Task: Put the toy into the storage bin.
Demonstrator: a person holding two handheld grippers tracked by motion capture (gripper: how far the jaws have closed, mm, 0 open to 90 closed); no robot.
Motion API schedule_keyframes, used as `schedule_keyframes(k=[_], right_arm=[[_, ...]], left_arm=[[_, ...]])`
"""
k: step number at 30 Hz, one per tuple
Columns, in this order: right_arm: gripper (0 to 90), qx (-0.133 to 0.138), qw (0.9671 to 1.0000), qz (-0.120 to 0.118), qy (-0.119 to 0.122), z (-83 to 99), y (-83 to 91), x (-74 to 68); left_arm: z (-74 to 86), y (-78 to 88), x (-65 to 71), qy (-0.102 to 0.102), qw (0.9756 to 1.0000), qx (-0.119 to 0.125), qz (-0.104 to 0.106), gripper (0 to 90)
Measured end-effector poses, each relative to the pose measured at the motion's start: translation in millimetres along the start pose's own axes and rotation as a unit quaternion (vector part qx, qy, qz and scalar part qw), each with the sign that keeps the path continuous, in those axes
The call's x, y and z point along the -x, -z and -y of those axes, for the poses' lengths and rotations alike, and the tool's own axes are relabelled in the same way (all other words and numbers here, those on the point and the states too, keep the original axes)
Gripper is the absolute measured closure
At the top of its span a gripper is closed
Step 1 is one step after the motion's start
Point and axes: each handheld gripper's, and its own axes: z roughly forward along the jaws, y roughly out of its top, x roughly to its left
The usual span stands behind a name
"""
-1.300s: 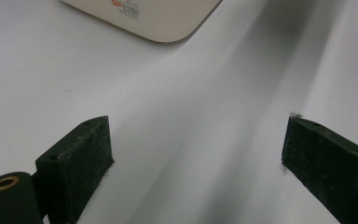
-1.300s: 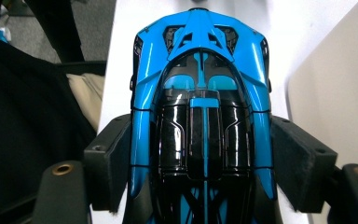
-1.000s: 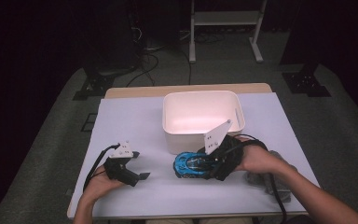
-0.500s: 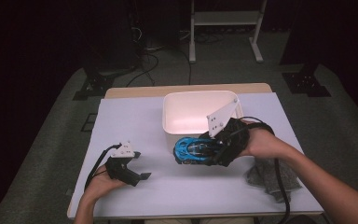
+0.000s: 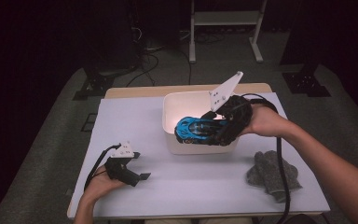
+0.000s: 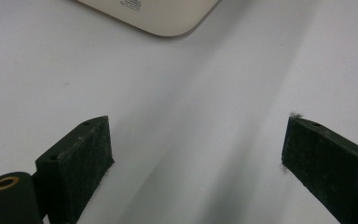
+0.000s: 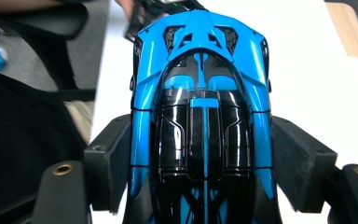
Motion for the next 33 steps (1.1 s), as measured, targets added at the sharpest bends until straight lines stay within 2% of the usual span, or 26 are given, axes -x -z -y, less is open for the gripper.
schedule_keyframes(k=[11, 13, 20, 25, 33], right_arm=[[27.4, -0.002, 0.9999, 0.008, -0.007, -9.1, 13.9, 25.1], [27.4, -0.010, 0.9999, 0.011, -0.001, -12.1, 16.1, 28.2], [27.4, -0.009, 0.9999, 0.013, 0.003, -26.6, 25.1, 41.2], [27.4, -0.013, 0.9999, 0.011, 0.000, -22.9, 20.3, 53.6], [27.4, -0.019, 0.9998, 0.004, -0.005, -18.6, 7.7, 64.7]], left_arm=[[1.0, -1.0, -1.9, 0.002, 1.0000, -0.001, 0.001, 8.0], [1.3, -0.5, -2.3, 0.002, 1.0000, -0.003, 0.000, 8.0], [1.3, 1.6, -2.0, 0.000, 1.0000, -0.002, -0.003, 8.0], [1.9, 0.8, -1.5, -0.002, 1.0000, -0.006, -0.002, 8.0], [3.5, 1.4, -1.0, 0.003, 1.0000, -0.005, -0.005, 8.1]])
